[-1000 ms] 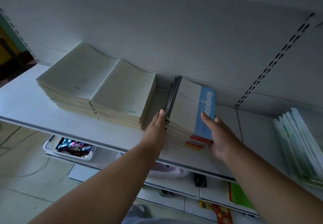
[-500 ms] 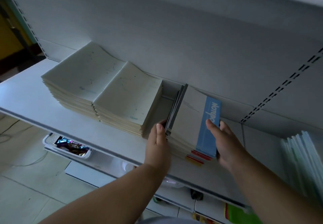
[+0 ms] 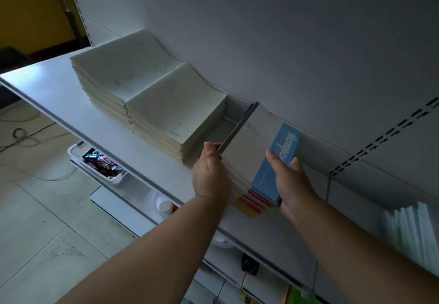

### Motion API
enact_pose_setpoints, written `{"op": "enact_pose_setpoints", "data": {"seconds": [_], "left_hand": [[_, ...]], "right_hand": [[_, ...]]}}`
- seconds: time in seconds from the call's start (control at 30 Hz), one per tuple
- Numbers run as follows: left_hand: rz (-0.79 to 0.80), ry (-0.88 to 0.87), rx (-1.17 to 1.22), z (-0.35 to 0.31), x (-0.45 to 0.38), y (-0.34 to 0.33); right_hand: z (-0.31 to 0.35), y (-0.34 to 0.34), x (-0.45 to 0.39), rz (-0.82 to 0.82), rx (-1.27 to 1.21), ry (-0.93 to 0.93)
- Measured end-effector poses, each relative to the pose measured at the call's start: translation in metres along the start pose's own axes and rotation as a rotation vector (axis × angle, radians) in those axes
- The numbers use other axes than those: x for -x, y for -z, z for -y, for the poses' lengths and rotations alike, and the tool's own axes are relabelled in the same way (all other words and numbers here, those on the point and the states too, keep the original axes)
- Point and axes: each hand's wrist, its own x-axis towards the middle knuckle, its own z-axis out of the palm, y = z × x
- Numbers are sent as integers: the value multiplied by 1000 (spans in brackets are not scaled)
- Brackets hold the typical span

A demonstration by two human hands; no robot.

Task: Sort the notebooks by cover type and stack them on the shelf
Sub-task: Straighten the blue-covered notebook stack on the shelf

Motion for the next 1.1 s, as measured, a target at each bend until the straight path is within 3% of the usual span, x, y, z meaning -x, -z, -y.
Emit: {"op": "enact_pose_setpoints", "data": {"seconds": [0.13, 0.3, 0.4, 0.53, 0.63, 0.7, 0.9, 1.1], "left_hand": [[175, 56, 3, -24, 6, 17], [363, 26, -112, -37, -14, 40], [577, -73, -317, -45, -15, 51], [725, -272, -676, -44, -20, 71], [723, -448, -1026, -40, -34, 73], [674, -496, -1119, -39, -37, 71], [628, -653, -1181, -35, -45, 68], [597, -717, -1164, -30, -47, 69]], "right_hand": [[2, 0, 24, 20, -26, 120], [-46, -4, 61, 64, 160, 268], [-54, -10, 65, -64, 415, 397], [-63, -15, 68, -205, 594, 558], [-71, -17, 66, -259, 615, 616], [-71, -16, 64, -274, 656, 613], [-67, -9, 62, -261, 755, 640], [-71, -9, 59, -270, 657, 600]]}}
